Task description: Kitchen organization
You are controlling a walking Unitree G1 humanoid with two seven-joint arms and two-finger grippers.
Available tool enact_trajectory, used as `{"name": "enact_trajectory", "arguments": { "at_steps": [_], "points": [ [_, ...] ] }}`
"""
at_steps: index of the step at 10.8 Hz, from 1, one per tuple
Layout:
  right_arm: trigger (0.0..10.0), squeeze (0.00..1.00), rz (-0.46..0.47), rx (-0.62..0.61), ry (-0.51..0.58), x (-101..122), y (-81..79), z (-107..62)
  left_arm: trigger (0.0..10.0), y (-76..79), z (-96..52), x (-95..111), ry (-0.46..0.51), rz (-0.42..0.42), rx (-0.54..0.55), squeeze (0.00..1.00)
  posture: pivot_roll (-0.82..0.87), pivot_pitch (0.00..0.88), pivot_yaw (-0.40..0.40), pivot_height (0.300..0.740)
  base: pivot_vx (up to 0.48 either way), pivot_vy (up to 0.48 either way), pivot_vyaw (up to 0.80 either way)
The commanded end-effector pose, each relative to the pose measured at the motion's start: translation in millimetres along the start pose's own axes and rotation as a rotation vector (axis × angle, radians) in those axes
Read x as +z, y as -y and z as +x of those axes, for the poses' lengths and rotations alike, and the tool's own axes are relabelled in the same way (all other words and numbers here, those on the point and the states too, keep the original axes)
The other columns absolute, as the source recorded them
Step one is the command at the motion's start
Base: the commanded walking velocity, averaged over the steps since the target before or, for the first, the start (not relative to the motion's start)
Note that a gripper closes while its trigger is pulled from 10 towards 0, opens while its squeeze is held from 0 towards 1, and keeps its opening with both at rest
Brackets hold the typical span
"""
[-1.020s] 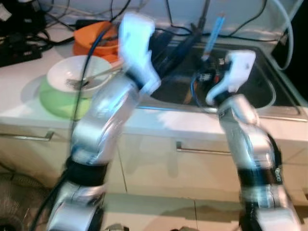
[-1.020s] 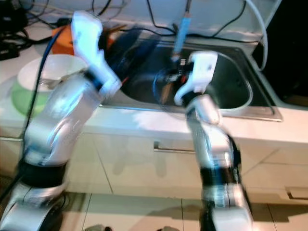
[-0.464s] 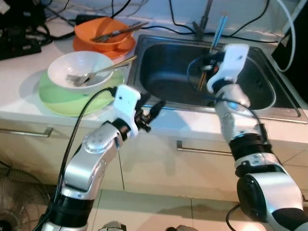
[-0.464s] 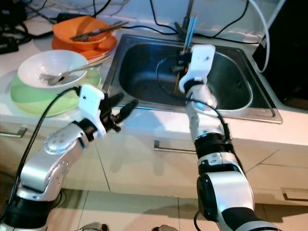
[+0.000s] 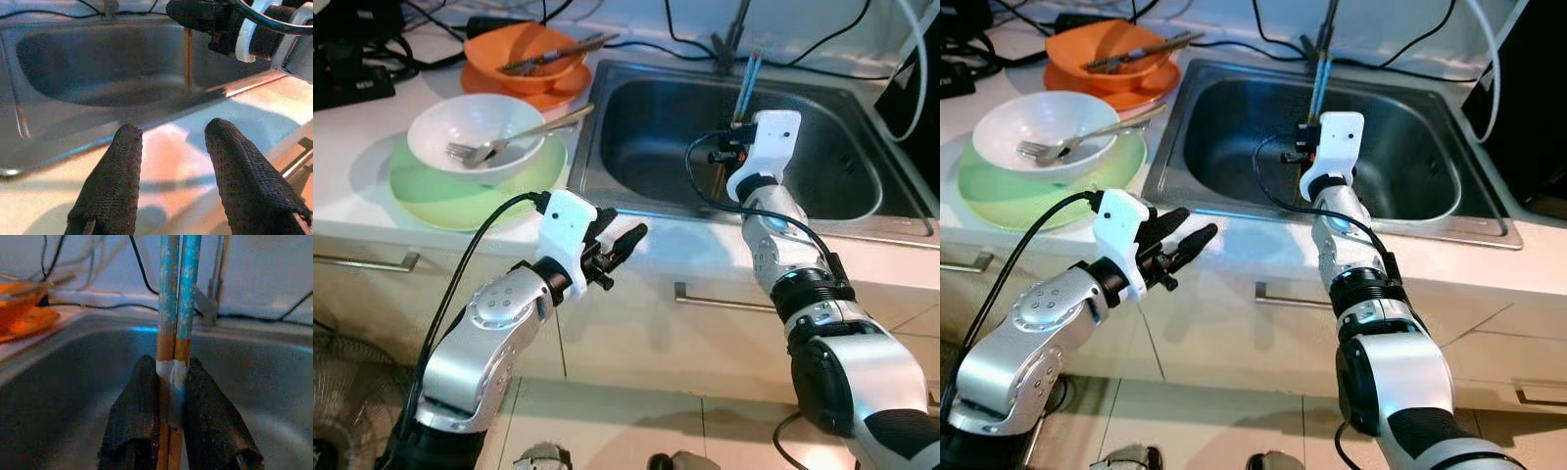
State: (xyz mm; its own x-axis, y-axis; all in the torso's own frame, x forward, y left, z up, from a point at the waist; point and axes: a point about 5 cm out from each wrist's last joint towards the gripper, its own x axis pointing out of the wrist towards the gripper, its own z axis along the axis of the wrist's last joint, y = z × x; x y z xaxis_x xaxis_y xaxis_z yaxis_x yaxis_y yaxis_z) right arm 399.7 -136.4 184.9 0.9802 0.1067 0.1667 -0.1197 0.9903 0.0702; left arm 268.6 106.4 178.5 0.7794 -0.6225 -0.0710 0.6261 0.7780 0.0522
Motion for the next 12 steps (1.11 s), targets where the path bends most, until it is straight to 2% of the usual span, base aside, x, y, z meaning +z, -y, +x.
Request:
{"name": "enact_trajectory", "arguments": {
  "at_steps": [1,2,4,5,8,9,11,12],
  "points": [
    [10.0,0.13,-0.003,-0.024,0.019,4.8,5.0,1.9,10.0,4.0,-2.3,1.3,-0.002,-0.008,-0.020,0.00,0.09,0.148,-0.086,0.740,0.000,0.000,0.00],
    [10.0,1.00,0.000,-0.031,0.015,3.4,6.2,1.7,10.0,4.7,-2.6,1.5,-0.006,-0.009,-0.022,0.00,0.09,0.146,-0.082,0.740,0.000,0.000,0.00],
    [10.0,1.00,-0.005,-0.033,0.012,1.8,6.7,1.2,10.0,5.5,-0.8,2.5,-0.007,-0.009,-0.030,0.00,0.08,0.138,-0.078,0.740,0.000,0.000,0.00],
    [10.0,0.00,-0.011,-0.028,0.012,2.0,6.7,1.4,10.0,5.8,0.2,3.2,-0.005,-0.008,-0.030,0.00,0.08,0.136,-0.080,0.740,0.000,0.000,0.00],
    [10.0,0.00,-0.016,-0.027,0.030,8.0,8.6,4.0,10.0,5.7,5.4,6.1,0.012,-0.003,-0.027,0.00,0.07,0.121,-0.081,0.740,0.000,0.000,0.00],
    [10.0,0.00,-0.020,-0.021,0.052,13.0,8.5,5.3,10.0,2.9,8.5,9.7,0.040,0.022,0.002,0.00,0.06,0.113,-0.080,0.740,0.000,0.000,0.00],
    [10.0,0.00,-0.009,0.007,0.135,31.1,6.4,9.2,10.0,-2.7,14.1,14.3,0.070,0.068,0.049,0.00,0.04,0.101,-0.080,0.740,0.000,0.000,0.00],
    [10.0,0.00,-0.007,0.049,0.222,46.9,4.4,7.0,10.0,-3.4,20.5,18.5,0.103,0.109,0.075,0.00,0.01,0.090,-0.080,0.740,0.000,0.000,0.00]
  ]
}}
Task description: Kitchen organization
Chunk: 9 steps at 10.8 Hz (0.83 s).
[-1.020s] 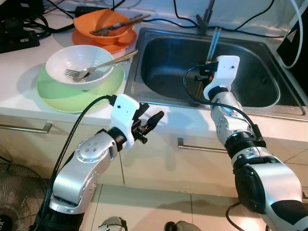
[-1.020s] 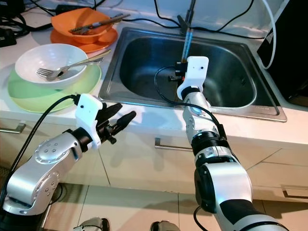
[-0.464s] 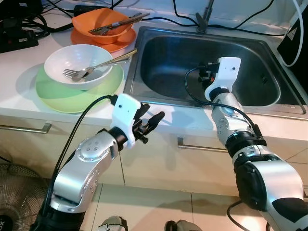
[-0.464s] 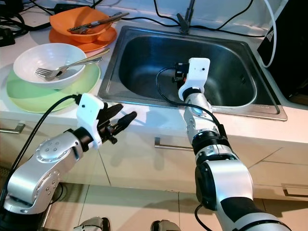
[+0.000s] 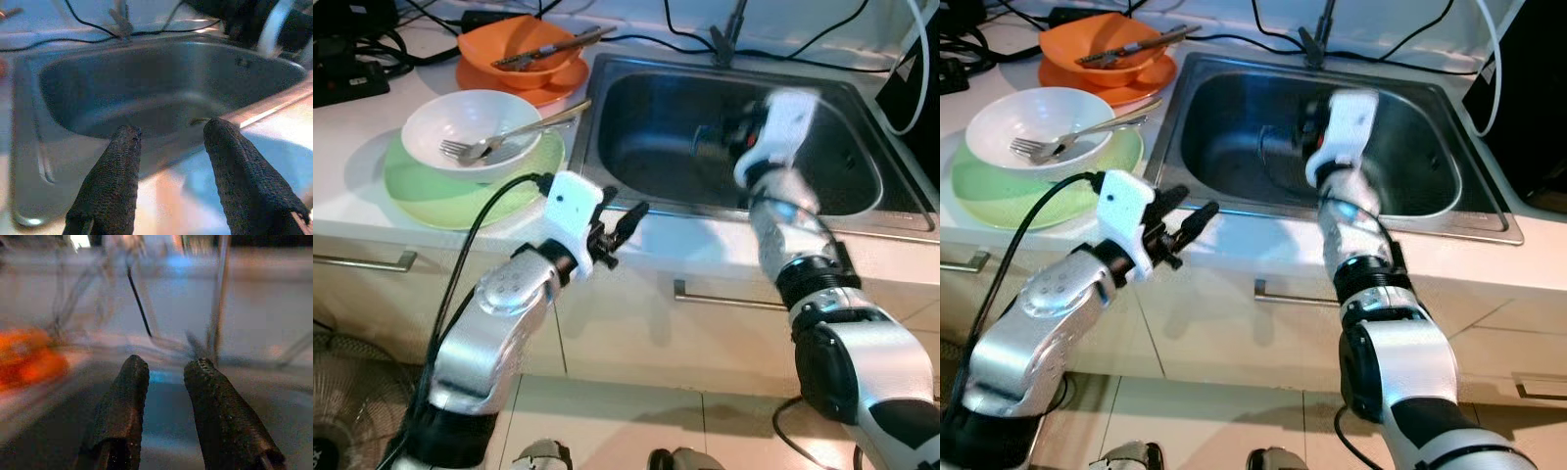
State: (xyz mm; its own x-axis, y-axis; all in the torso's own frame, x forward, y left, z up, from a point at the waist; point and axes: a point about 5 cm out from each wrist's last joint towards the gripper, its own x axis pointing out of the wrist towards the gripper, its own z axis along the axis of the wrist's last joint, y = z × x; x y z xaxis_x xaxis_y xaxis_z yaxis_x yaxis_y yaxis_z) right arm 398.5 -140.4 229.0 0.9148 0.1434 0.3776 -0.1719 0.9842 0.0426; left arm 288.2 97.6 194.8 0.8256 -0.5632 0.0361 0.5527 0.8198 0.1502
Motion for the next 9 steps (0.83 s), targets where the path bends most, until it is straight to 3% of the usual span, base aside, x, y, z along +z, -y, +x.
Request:
{"name": "enact_trajectory", "arguments": {
  "at_steps": [1,4,7,9],
  "points": [
    [10.0,0.00,0.001,0.011,0.039,8.3,2.7,-0.4,10.0,2.8,3.4,2.9,0.022,0.026,0.002,0.00,0.00,0.087,-0.081,0.740,0.000,0.000,0.00],
    [10.0,0.00,0.037,0.080,0.082,16.6,-7.6,-34.0,10.0,-0.2,6.5,4.9,0.055,0.139,0.039,0.00,-0.02,0.077,-0.078,0.740,0.000,0.000,0.00],
    [10.0,0.00,0.063,0.057,0.058,15.7,-8.0,-65.4,10.0,-8.8,8.5,8.5,0.091,0.203,0.100,0.00,-0.03,0.074,-0.066,0.740,0.000,0.000,0.00],
    [10.0,0.00,0.081,0.050,-0.044,-1.5,-10.9,-93.9,10.0,-18.5,10.0,9.1,0.096,0.316,0.158,0.00,-0.04,0.069,-0.059,0.740,0.000,0.000,0.00]
  ]
}}
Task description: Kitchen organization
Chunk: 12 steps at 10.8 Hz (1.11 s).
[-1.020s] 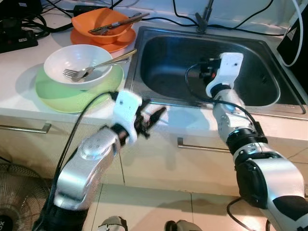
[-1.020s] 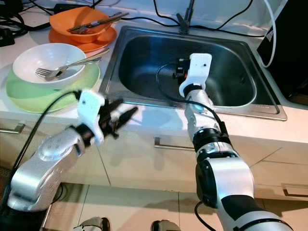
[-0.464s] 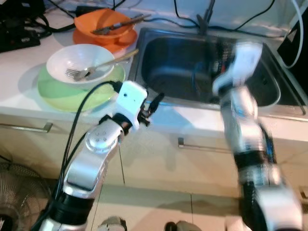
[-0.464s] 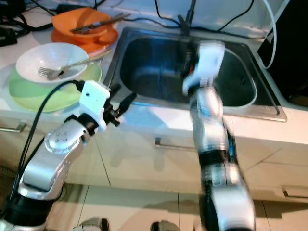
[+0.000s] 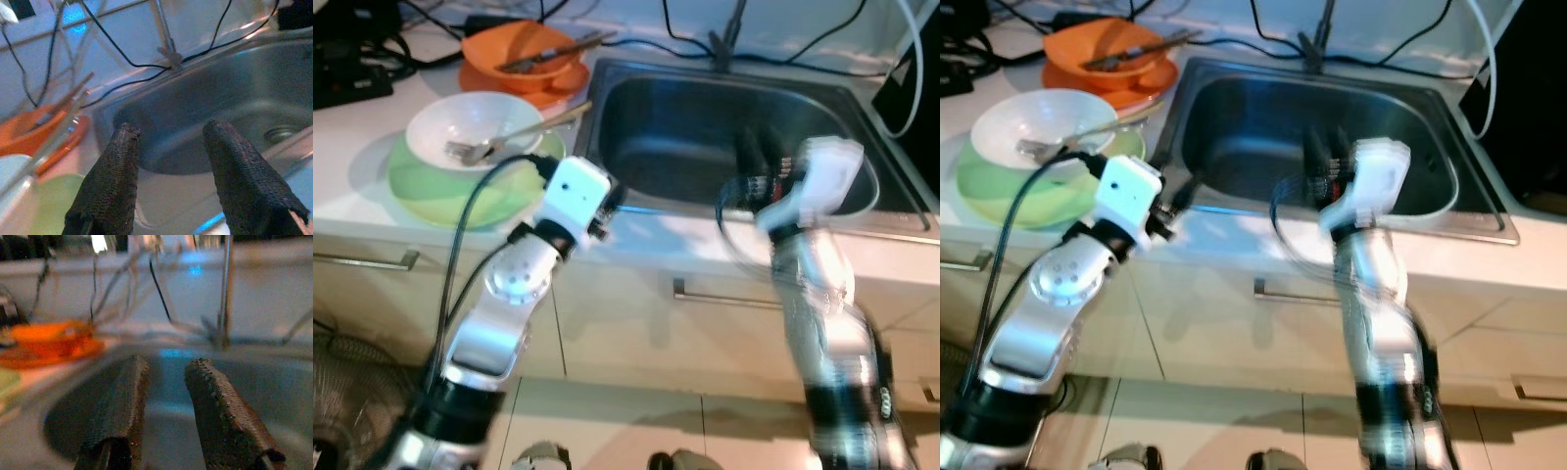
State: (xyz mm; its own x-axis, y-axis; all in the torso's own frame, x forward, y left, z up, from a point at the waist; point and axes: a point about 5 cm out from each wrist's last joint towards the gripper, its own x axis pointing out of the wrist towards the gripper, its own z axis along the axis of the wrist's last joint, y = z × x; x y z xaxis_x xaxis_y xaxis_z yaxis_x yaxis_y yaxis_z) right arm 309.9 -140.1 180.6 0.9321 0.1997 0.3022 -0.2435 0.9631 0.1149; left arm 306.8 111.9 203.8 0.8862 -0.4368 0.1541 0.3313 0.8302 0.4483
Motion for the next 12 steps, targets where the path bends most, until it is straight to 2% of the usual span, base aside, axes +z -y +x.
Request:
{"name": "enact_trajectory", "arguments": {
  "at_steps": [1,5,7,12],
  "points": [
    [10.0,0.00,0.013,0.005,0.007,4.1,-4.6,-0.2,10.0,-1.2,3.7,5.5,0.023,0.054,0.013,0.00,-0.03,0.066,-0.056,0.740,0.000,0.000,0.00],
    [10.0,0.00,0.080,0.015,-0.030,0.1,-23.7,-3.6,10.0,-27.6,21.6,10.7,0.002,0.404,0.135,0.00,-0.02,0.046,-0.047,0.740,0.000,0.000,0.00],
    [10.0,0.00,0.089,0.009,-0.039,-1.2,-26.1,-4.5,10.0,-34.4,31.0,4.9,-0.049,0.515,0.169,0.00,-0.02,0.036,-0.046,0.740,0.000,0.000,0.00],
    [10.0,0.00,0.096,0.005,-0.044,-0.5,-28.2,-4.8,10.0,-37.5,51.6,-4.8,-0.109,0.588,0.171,0.00,-0.03,0.046,-0.045,0.740,0.000,0.000,0.00]
  ]
}}
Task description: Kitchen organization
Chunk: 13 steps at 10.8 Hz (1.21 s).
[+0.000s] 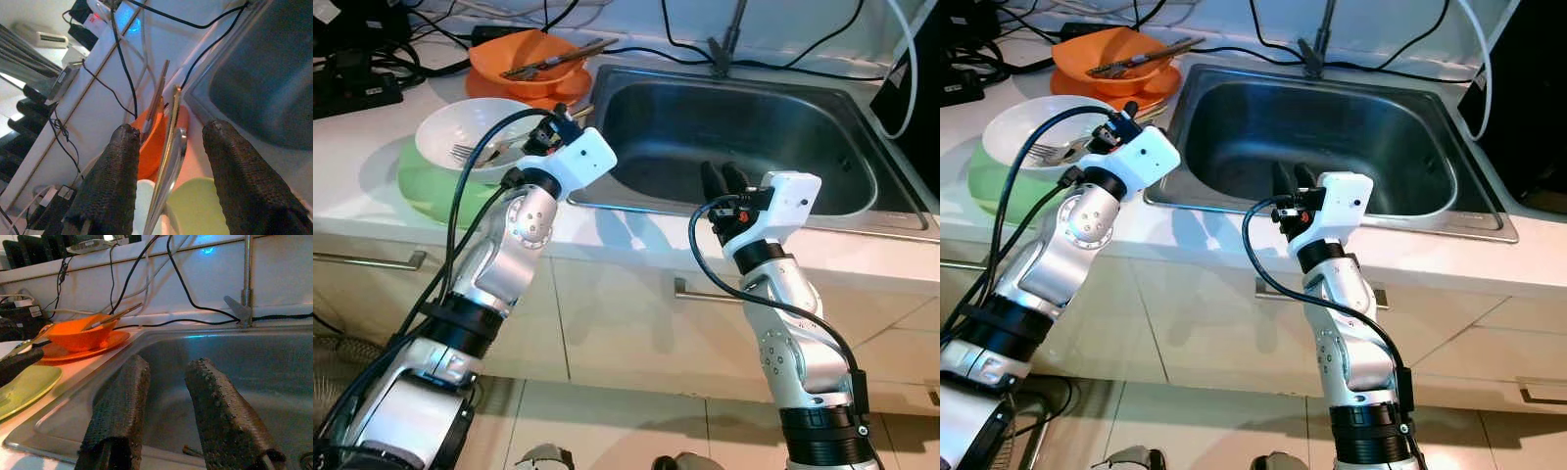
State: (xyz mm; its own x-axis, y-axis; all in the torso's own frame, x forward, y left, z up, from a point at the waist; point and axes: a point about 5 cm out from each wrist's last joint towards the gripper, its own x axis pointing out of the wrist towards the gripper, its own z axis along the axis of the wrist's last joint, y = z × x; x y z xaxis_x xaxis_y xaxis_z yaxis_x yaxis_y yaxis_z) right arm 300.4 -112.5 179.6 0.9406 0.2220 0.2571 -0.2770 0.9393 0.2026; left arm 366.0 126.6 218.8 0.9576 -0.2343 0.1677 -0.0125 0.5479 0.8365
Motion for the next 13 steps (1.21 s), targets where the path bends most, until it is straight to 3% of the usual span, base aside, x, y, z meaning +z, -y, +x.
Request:
{"name": "enact_trajectory", "arguments": {
  "at_steps": [1,2,3,13],
  "points": [
    [10.0,0.00,0.000,-0.009,0.005,3.1,0.4,-1.4,10.0,-2.0,3.6,5.9,0.020,0.016,0.008,0.00,-0.03,0.050,-0.044,0.740,0.000,0.000,0.00],
    [10.0,0.00,0.001,-0.014,0.005,3.4,1.0,-1.7,3.3,-1.7,5.5,5.1,0.014,0.025,0.009,0.00,-0.03,0.050,-0.044,0.740,0.000,0.000,0.00],
    [10.0,0.00,0.001,-0.017,0.003,3.5,1.3,-1.9,0.0,-2.1,6.7,4.3,0.011,0.034,0.012,0.00,-0.04,0.054,-0.041,0.740,0.000,0.000,0.00],
    [10.0,0.00,0.009,-0.027,-0.009,1.2,2.3,-1.8,0.0,-8.2,10.2,3.2,0.008,0.092,0.047,0.00,-0.03,0.065,-0.043,0.740,0.000,0.000,0.00]
  ]
}}
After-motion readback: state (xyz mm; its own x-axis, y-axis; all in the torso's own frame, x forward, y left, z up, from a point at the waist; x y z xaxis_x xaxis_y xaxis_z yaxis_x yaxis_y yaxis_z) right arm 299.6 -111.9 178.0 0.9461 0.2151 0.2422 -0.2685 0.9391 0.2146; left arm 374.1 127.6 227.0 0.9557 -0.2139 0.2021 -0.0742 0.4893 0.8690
